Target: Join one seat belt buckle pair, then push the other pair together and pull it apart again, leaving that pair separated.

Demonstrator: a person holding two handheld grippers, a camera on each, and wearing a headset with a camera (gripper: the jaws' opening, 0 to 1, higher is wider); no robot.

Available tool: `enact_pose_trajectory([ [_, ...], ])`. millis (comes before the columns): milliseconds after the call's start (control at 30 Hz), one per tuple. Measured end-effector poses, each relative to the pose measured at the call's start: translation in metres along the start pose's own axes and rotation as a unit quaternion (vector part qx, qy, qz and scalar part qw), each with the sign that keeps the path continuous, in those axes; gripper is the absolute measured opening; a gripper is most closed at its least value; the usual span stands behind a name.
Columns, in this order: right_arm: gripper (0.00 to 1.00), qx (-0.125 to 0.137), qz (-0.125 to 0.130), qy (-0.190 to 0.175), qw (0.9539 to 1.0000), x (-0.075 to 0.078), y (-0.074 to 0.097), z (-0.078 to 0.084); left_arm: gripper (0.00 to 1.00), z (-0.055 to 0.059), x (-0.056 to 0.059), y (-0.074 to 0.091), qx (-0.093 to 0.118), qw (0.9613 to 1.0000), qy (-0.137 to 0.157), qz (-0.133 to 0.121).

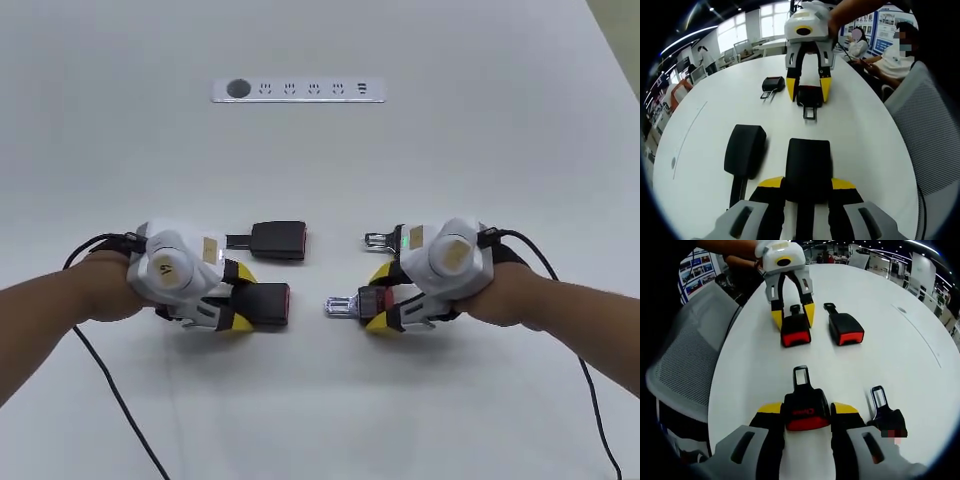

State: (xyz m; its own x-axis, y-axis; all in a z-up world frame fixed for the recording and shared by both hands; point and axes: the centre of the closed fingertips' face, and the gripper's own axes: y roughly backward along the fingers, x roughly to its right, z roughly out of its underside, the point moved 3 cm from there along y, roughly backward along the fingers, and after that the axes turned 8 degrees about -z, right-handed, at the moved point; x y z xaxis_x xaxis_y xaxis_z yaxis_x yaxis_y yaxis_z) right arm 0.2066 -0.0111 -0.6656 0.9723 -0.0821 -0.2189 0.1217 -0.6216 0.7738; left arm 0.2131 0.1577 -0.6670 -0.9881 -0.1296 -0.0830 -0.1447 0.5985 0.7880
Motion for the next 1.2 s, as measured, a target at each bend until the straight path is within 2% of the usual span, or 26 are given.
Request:
enact_pose_trajectory([
  [600, 0.34, 0.027, -0.005, 0.002, 0.9996, -0.001, -0.021, -0.022, 0.34, 0.0, 0.0, 0.0, -0.003, 1.0, 0.003, -0.002],
  [1200, 0.34, 0.044, -0.008, 0.001, 0.999, -0.001, -0.032, -0.037, 0.34, 0.0, 0.0, 0.0, -0.006, 1.0, 0.003, -0.002],
])
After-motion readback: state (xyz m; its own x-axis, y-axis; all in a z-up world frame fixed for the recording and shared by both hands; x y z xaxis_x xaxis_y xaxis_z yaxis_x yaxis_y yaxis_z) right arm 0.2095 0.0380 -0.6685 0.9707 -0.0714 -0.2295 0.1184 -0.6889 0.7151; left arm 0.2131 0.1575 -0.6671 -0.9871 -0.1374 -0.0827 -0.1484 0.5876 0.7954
